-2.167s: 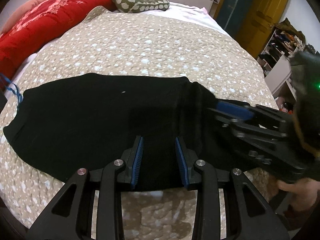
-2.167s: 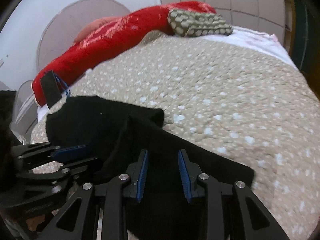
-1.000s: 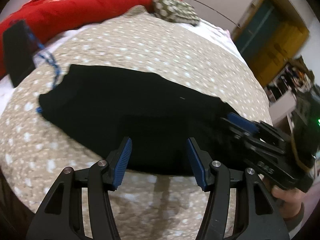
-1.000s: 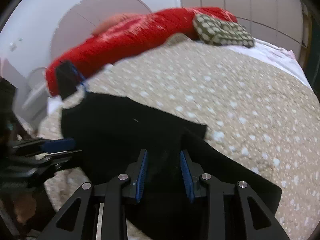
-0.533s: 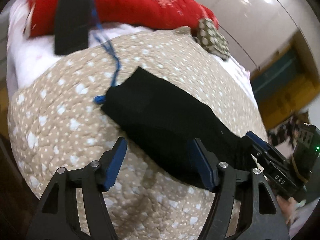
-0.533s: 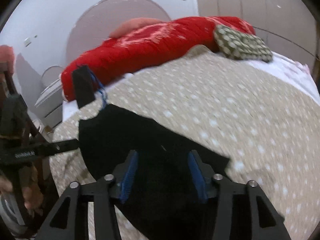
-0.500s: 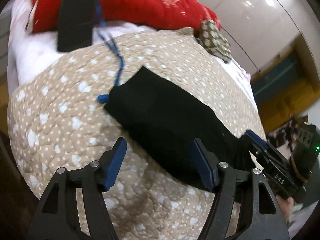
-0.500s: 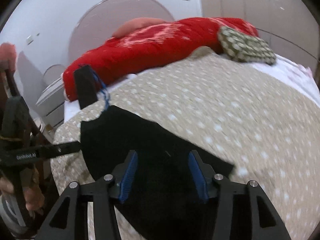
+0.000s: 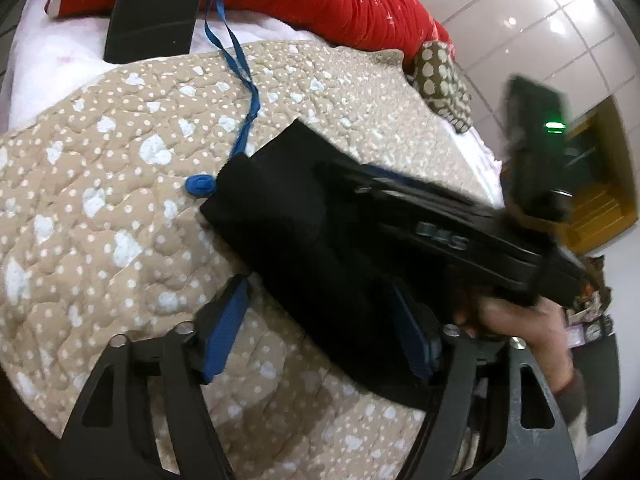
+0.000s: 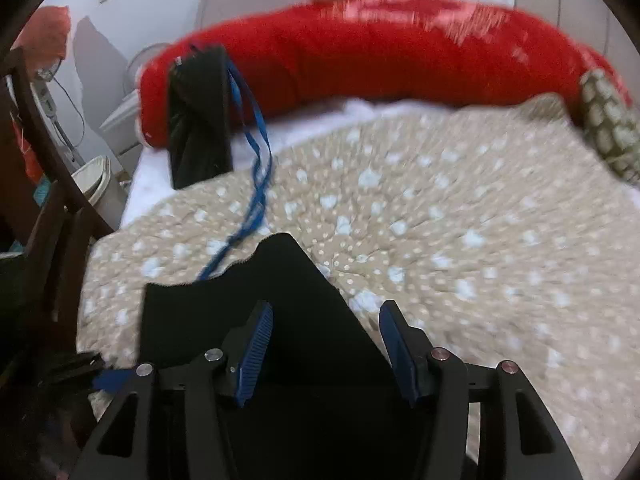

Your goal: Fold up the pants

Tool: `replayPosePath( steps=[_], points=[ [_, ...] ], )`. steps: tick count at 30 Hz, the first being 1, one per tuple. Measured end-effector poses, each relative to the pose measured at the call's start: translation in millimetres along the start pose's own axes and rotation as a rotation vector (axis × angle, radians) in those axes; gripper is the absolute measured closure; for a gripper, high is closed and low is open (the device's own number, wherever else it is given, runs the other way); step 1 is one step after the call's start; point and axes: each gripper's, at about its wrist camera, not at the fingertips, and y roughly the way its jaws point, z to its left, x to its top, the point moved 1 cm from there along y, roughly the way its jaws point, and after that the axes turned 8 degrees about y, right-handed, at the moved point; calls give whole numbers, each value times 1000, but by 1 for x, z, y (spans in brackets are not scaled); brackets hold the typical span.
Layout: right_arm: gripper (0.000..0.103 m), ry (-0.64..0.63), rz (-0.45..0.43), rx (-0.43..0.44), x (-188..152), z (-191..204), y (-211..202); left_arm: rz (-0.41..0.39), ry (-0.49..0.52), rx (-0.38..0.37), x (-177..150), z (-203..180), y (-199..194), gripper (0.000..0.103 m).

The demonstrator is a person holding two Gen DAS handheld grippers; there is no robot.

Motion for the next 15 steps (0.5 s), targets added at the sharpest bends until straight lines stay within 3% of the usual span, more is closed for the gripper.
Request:
replayPosePath(
  steps=[2,3,4,5,6,10,13,15],
  points=[
    [62,76,5,94,0,-8,11,-21,1,-21,1,0,1,30],
    [66,103,-18,127,-1,-10,10,-28,10,-22,1,-1,1,39],
    [76,113,-39,130,-3,-10,6,-34,19,4,2,-3,0,49],
    [85,116,-63,128,-4,-9,1,-39,29,26,3,-5,-1,65],
    [87,120,-93,138,-7,-8,-10,-47,43,33,5,-8,-4,71],
    [90,151,-239,180,-17,-11,-68,-152,165,25,8,-42,-36,74],
    [90,192,-387,187,-39,-24,-134,-226,346,-18,-1,-94,-62,74],
    [90,236,-469,184,-62,-37,-172,-231,449,-49,-12,-125,-67,74]
  ],
)
